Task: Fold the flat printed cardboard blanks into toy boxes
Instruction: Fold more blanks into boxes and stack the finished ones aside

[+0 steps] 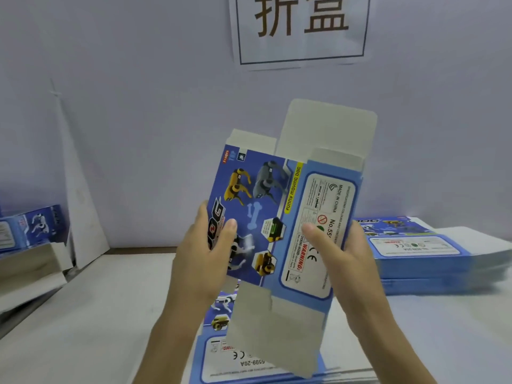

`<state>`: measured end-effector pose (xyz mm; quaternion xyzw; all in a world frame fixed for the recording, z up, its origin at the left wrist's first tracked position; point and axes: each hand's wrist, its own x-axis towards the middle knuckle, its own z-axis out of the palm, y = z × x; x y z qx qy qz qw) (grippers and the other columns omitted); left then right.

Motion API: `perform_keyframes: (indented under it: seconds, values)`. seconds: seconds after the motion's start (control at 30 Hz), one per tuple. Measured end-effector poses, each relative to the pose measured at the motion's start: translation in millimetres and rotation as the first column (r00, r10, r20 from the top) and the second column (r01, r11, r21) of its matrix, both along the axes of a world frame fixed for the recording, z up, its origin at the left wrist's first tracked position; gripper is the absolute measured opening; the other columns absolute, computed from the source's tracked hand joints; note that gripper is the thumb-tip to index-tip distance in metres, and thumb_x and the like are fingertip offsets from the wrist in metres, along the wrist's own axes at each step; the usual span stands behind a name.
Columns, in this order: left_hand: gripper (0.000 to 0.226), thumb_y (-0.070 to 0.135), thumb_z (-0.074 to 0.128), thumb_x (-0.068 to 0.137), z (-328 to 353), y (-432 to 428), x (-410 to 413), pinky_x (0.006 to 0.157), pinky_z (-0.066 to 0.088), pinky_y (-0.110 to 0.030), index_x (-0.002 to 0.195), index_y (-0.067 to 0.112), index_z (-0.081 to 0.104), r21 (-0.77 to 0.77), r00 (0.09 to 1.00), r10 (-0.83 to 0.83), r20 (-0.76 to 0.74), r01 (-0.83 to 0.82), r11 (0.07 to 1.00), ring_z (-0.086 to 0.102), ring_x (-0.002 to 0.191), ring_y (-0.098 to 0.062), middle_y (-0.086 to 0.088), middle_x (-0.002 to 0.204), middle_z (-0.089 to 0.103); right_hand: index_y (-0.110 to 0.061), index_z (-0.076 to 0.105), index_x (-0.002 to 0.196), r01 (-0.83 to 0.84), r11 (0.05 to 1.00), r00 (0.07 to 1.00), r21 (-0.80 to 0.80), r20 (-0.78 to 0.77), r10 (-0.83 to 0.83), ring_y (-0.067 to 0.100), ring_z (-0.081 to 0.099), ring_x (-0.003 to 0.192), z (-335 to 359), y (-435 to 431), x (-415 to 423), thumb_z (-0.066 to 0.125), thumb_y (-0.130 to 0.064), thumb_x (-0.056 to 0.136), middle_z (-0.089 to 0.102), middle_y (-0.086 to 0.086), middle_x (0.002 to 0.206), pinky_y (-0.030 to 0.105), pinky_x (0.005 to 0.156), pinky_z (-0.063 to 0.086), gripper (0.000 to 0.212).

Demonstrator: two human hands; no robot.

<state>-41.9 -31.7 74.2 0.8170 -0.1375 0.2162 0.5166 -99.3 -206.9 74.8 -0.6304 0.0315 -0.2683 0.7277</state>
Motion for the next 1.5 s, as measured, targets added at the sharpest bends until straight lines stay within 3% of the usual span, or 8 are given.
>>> perform_keyframes:
  seconds: [0.13,0.23,0.4,0.53,0.67,0.83,1.3,1.5]
  values:
    - [0.05,0.056,0.035,0.091,3,-9,-9,0.092,0.049,-0.043,0.132,0.031,0.046,0.02,1.0,-0.007,-0.003,0.007,1.0,0.06,0.103,-0.013,0.008,0.111,0.064,-0.027,0.041,0.134,0.03,0.997,0.999,-0.066,-0.042,-0.033,0.001,0.066,0.086,0,-3,0,0.079,-0.059,0.059,0.062,-0.019,0.109,0.015,0.049,0.052,0.09]
    - [0.055,0.068,0.032,0.082,4,-14,-17,0.084,0.055,-0.041,0.127,0.04,0.048,-0.008,0.999,-0.046,-0.022,0.046,0.999,0.063,0.096,-0.01,0.011,0.105,0.066,-0.027,0.019,0.15,-0.009,0.991,0.992,-0.134,-0.124,-0.008,0.01,0.059,0.112,1,-7,3,0.07,-0.069,0.048,0.056,-0.014,0.13,0.033,0.085,0.055,0.122]
    - [0.047,0.074,0.033,0.073,-7,-37,-26,0.072,0.054,-0.022,0.109,0.052,0.054,0.031,0.965,-0.227,-0.129,0.233,0.972,0.065,0.084,0.001,0.02,0.094,0.069,-0.023,0.059,0.121,-0.359,0.931,0.925,0.067,-0.108,0.364,0.025,0.071,0.094,-5,-2,4,0.071,-0.043,0.067,0.073,0.004,0.107,0.043,0.08,0.059,0.059]
    - [0.049,0.061,0.06,0.066,4,-19,-13,0.079,0.054,-0.023,0.113,0.048,0.055,-0.204,0.921,-0.357,-0.157,0.324,0.924,0.065,0.099,-0.001,0.018,0.11,0.068,-0.018,0.074,0.088,-0.349,0.935,0.936,0.06,-0.033,0.351,0.016,0.073,0.083,-4,-14,3,0.078,-0.03,0.067,0.076,0.002,0.089,0.024,0.064,0.057,0.024]
    - [0.093,0.064,0.087,0.035,13,9,-6,0.059,0.059,-0.027,0.115,0.035,0.051,-0.387,0.866,-0.413,-0.283,0.291,0.875,0.073,0.084,-0.02,0.001,0.098,0.075,-0.019,0.071,0.084,-0.344,0.933,0.932,0.104,-0.085,0.353,0.012,0.073,0.076,-5,-21,2,0.071,-0.044,0.06,0.076,-0.002,0.081,0.024,0.06,0.056,0.036]
    - [0.049,0.043,0.076,0.059,3,11,1,0.064,0.059,-0.04,0.1,0.023,0.061,-0.404,0.955,-0.21,-0.21,0.11,0.908,0.073,0.073,-0.023,0.0,0.083,0.075,-0.013,0.066,0.08,-0.231,0.972,0.971,0.031,-0.051,0.233,0.005,0.07,0.061,0,-22,1,0.063,-0.027,0.085,0.074,-0.004,0.068,0.011,0.045,0.047,0.015]
    - [0.039,0.039,0.069,0.066,6,5,-10,0.053,0.059,-0.031,0.1,0.022,0.06,-0.429,0.944,-0.291,-0.157,0.2,0.881,0.074,0.073,-0.023,-0.001,0.086,0.076,0.002,0.062,0.084,-0.105,0.994,0.994,-0.038,-0.018,0.105,0.019,0.068,0.063,7,-29,-4,0.068,-0.042,0.063,0.071,0.015,0.072,0.016,0.05,0.05,0.049]
    - [0.041,0.043,0.071,0.063,4,1,-11,0.05,0.057,-0.028,0.099,0.026,0.06,-0.434,0.95,-0.281,-0.136,0.198,0.879,0.074,0.072,-0.02,0.002,0.085,0.075,-0.014,0.07,0.076,-0.137,0.99,0.99,0.016,-0.03,0.137,0.014,0.071,0.062,3,-29,-1,0.069,-0.037,0.065,0.074,0.002,0.071,0.017,0.051,0.05,0.025]
